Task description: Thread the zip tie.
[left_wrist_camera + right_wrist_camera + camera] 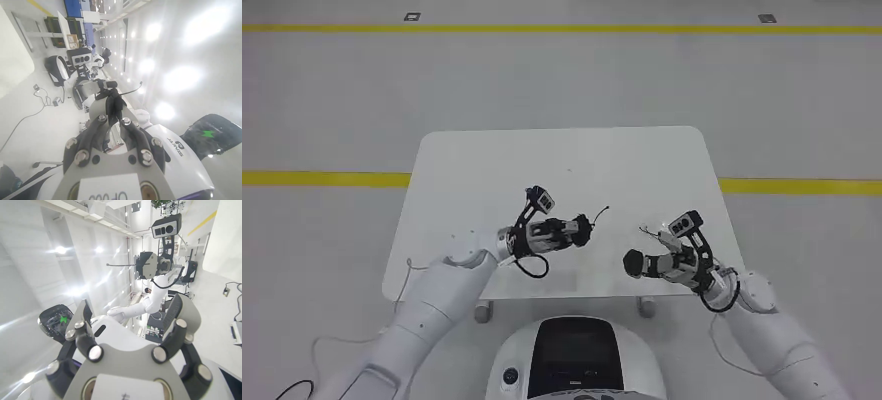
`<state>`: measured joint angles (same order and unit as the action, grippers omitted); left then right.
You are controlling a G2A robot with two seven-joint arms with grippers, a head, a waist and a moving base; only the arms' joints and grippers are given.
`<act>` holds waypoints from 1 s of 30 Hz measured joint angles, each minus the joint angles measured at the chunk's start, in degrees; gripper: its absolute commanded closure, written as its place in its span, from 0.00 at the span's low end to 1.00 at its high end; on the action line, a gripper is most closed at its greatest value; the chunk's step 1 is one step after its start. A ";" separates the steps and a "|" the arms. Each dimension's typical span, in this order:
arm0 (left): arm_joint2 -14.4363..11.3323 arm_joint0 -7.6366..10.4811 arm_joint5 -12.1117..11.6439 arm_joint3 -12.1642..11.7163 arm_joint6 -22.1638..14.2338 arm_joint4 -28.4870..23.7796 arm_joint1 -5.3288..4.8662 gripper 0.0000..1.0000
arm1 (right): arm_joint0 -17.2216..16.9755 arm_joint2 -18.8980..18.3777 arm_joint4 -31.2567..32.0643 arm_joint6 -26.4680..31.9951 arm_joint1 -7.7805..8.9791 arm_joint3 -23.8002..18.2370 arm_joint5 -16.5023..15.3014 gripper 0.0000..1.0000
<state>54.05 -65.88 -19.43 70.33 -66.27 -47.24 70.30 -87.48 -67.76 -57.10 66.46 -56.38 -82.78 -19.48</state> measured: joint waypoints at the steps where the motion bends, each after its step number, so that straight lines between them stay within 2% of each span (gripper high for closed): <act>1: -0.30 0.12 -0.02 -0.17 0.12 -0.18 0.11 1.00 | 0.39 0.43 -0.52 0.41 -0.35 0.70 0.00 0.00; 5: -1.37 0.82 -0.05 -0.48 1.20 0.55 0.57 1.00 | 2.20 1.95 -3.13 2.54 -1.83 3.27 0.00 0.00; 11: -1.35 0.84 -0.04 -0.43 1.13 0.54 0.58 1.00 | 2.30 2.01 -3.34 2.90 -1.89 3.39 0.00 0.00; 15: -2.11 0.05 1.08 1.62 2.58 0.39 0.69 1.00 | 2.34 2.45 -1.14 1.15 -2.00 2.50 0.53 0.00; 19: -2.82 -0.09 1.64 2.32 2.07 -0.69 0.88 1.00 | 2.25 2.48 -0.03 -1.49 -2.52 1.82 -0.02 0.00; 26: -3.67 0.04 2.46 1.89 0.24 -3.89 1.25 1.00 | 1.66 0.88 -0.77 -0.07 -4.01 1.77 0.00 0.00; 27: -3.84 0.11 2.59 1.80 -0.05 -4.25 1.32 1.00 | 1.63 0.78 -0.81 0.15 -4.23 1.90 0.00 0.01; 29: -4.23 0.22 2.88 1.55 -0.74 -5.32 1.50 1.00 | 1.63 0.58 -0.81 0.61 -4.76 2.29 0.00 0.15; 30: -4.37 0.29 2.96 1.39 -1.00 -5.71 1.57 1.00 | 1.66 0.49 -0.77 0.80 -4.99 2.47 0.00 0.19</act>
<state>49.68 -65.59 -16.48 71.72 -67.27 -52.96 71.87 -85.83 -67.27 -57.87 67.26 -61.37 -80.30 -19.48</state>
